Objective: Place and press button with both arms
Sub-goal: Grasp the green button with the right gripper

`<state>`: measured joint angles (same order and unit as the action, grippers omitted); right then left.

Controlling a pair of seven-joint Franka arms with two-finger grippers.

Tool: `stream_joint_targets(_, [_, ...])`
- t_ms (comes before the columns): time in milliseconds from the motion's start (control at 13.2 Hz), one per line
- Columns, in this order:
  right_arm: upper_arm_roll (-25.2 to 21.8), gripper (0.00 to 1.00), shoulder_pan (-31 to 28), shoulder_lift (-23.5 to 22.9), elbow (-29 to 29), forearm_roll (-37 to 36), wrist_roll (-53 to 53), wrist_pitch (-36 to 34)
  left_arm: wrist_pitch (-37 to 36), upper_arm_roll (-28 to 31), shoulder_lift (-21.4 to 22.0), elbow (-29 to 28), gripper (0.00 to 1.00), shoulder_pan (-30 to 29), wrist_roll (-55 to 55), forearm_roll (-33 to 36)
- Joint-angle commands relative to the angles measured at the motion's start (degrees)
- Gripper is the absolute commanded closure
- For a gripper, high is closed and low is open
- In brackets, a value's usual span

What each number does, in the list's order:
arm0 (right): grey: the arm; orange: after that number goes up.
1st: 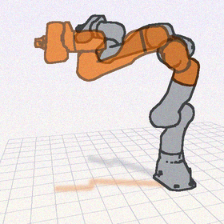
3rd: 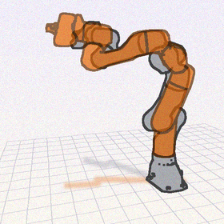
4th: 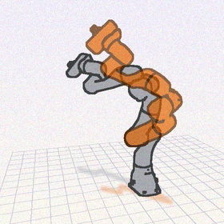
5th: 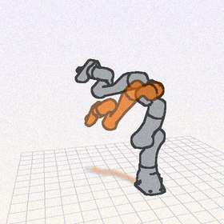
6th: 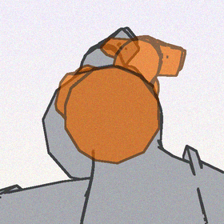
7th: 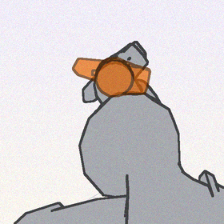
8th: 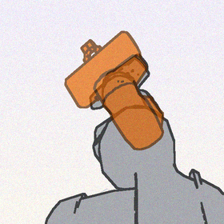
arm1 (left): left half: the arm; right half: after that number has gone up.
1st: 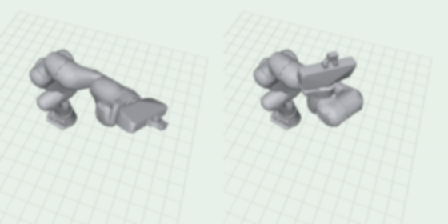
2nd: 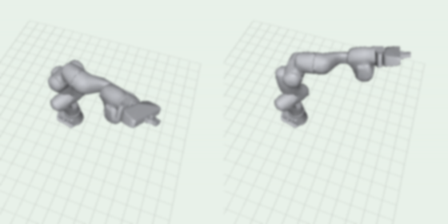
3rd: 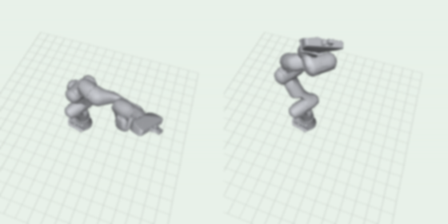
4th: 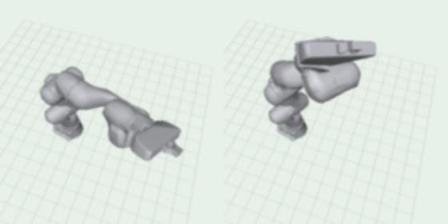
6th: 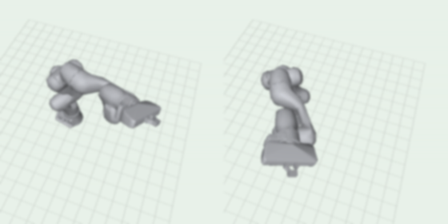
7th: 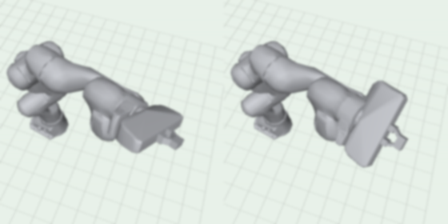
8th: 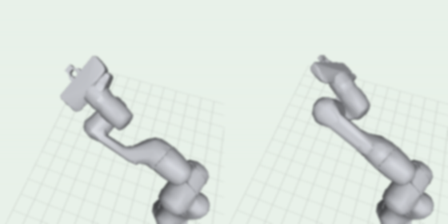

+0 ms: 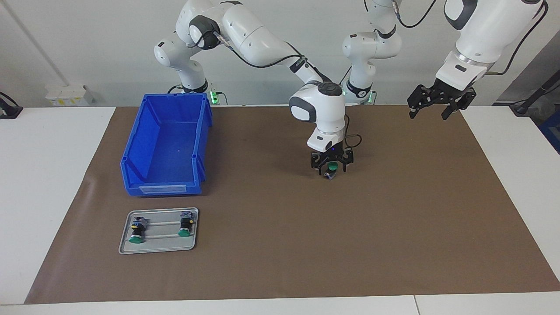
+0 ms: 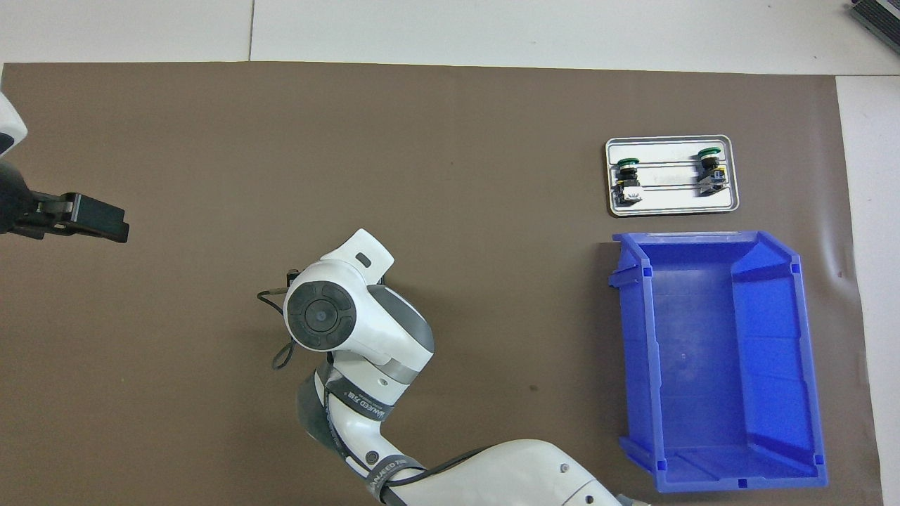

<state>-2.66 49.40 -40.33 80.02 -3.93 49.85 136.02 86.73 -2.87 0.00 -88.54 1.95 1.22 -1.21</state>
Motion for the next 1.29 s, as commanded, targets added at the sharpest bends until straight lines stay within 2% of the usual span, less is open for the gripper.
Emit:
stream_joint_targets(0, [0.02,0.15,0.08,0.08,1.27,-0.90,1.56,1.44,0.19,-0.12,2.54,-3.21,0.00,-0.54,-1.48,0.07])
stream_joint_targets(304, [0.02,0.23,0.17,0.17,1.37,-0.99,1.48,1.09,0.27,-0.21,2.55,-3.22,0.00,-0.54,-1.22,0.07])
stream_joint_targets(379, [0.02,0.28,0.17,0.25,1.45,-0.99,1.48,1.00,0.28,-0.21,2.55,-3.22,0.00,-0.46,-1.22,0.07])
stream_joint_targets(455, [0.02,0.48,0.17,0.25,1.37,-0.99,1.30,0.91,0.19,-0.21,2.55,-3.22,0.00,-0.45,-1.22,0.07])
stream_joint_targets(531, [0.02,0.97,0.17,0.25,1.28,-0.99,1.21,0.82,0.28,-0.12,2.55,-3.22,0.00,-0.54,-1.31,0.07])
stream_joint_targets(607, [0.02,1.00,0.17,0.25,1.19,-0.99,1.39,0.56,0.19,-0.12,2.55,-3.22,0.00,-0.54,-1.31,0.07])
stream_joint_targets(987, [-0.06,1.00,-0.62,0.34,0.49,-0.90,1.21,-0.23,0.19,-0.12,2.55,-3.22,0.00,-0.54,-1.31,0.07])
stream_joint_targets(1214, [-2.69,1.00,-1.58,1.83,0.40,-1.08,1.39,0.47,0.19,-0.12,2.55,-3.22,0.00,-0.54,-1.22,0.07])
